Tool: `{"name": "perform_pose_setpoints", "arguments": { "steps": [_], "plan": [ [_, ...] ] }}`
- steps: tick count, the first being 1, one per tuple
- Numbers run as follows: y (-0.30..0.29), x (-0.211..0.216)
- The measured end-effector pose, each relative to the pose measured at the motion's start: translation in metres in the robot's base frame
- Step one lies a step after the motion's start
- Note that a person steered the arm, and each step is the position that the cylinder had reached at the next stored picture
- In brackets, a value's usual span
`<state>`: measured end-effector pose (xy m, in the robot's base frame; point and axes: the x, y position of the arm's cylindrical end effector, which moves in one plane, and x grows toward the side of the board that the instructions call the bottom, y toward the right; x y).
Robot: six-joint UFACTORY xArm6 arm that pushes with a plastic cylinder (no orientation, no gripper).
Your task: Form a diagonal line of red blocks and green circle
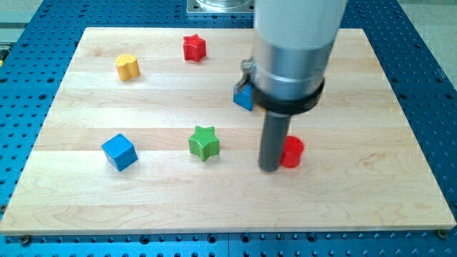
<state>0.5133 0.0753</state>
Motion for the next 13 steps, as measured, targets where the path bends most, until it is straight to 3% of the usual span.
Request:
{"name": "perform_pose_setpoints", "arguments": {
  "steps": [1, 2, 4, 6, 7, 8, 9, 10, 11, 13],
  "plan": [
    [0.033, -0.012],
    [0.028, 0.016],
    [0.073, -0.026],
    [0.064, 0.002],
    [0.077, -0.027],
    [0.088, 0.008],
    [0.097, 0.011],
    [0.131, -0.017],
    [0.153, 0.006],
    [0.153, -0.071]
  ]
}}
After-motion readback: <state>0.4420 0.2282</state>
